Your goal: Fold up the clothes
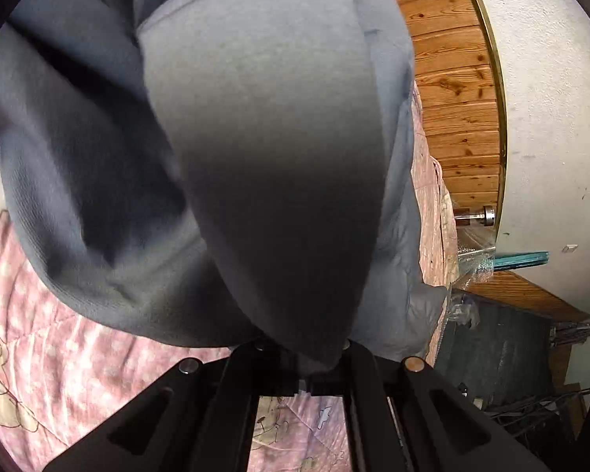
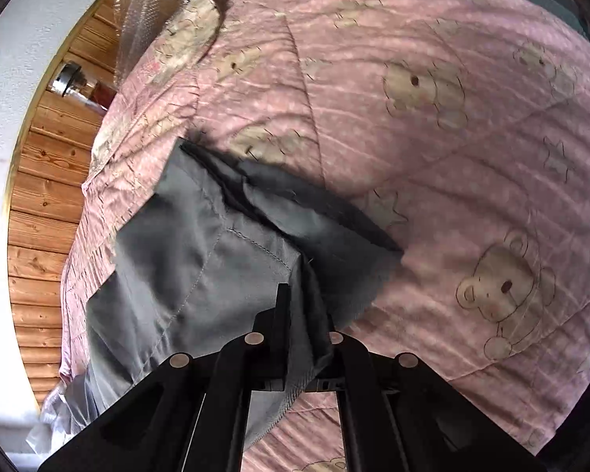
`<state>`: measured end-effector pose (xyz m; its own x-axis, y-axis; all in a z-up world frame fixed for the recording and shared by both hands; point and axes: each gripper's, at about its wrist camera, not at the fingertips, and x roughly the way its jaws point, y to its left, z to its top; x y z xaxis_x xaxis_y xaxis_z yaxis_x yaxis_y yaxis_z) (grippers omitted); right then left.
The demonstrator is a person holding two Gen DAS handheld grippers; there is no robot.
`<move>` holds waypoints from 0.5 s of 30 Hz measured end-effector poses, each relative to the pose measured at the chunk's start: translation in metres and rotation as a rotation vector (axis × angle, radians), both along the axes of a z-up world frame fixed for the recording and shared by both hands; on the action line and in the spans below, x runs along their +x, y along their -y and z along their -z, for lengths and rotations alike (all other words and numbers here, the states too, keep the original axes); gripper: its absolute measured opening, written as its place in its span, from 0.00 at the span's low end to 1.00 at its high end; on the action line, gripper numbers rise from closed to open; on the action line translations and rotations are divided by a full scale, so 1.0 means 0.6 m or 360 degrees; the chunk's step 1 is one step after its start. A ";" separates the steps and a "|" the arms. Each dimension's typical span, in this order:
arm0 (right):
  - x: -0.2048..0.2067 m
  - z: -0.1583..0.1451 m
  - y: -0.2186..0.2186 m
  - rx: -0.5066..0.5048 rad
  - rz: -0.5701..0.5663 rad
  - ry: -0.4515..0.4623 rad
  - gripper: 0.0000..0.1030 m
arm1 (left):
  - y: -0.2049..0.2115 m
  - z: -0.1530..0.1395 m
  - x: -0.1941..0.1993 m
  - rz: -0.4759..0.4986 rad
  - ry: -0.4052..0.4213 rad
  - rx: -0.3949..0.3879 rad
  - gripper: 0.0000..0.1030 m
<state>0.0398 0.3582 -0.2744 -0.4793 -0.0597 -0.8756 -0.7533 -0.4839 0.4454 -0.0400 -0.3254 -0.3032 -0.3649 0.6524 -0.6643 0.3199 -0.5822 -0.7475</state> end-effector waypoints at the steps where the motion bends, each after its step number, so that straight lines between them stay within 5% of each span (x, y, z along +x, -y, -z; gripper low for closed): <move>1: -0.003 -0.012 -0.004 0.0041 0.0000 -0.0010 0.01 | -0.001 -0.004 -0.002 0.0011 -0.0012 0.0005 0.01; 5: -0.025 -0.015 -0.008 0.0194 -0.0105 0.0135 0.01 | -0.020 -0.015 -0.006 0.0096 0.0002 0.0009 0.08; 8: -0.038 -0.010 0.004 0.0311 -0.0208 0.0232 0.00 | -0.025 -0.025 0.011 0.0118 0.0049 0.0026 0.23; 11: -0.028 -0.026 0.012 0.0334 -0.0178 0.0265 0.10 | -0.004 -0.046 0.045 0.0160 0.0038 0.0097 0.28; 12: -0.020 -0.035 0.013 0.0345 -0.0146 0.0280 0.21 | 0.006 -0.053 0.058 0.0177 0.0032 0.0120 0.31; 13: -0.007 -0.054 0.020 0.0413 -0.0090 0.0323 0.30 | 0.022 -0.058 0.072 0.0193 0.0025 0.0135 0.32; 15: 0.008 -0.102 0.047 0.0616 -0.0018 0.0423 0.31 | 0.067 -0.065 0.096 0.0202 0.0010 0.0148 0.32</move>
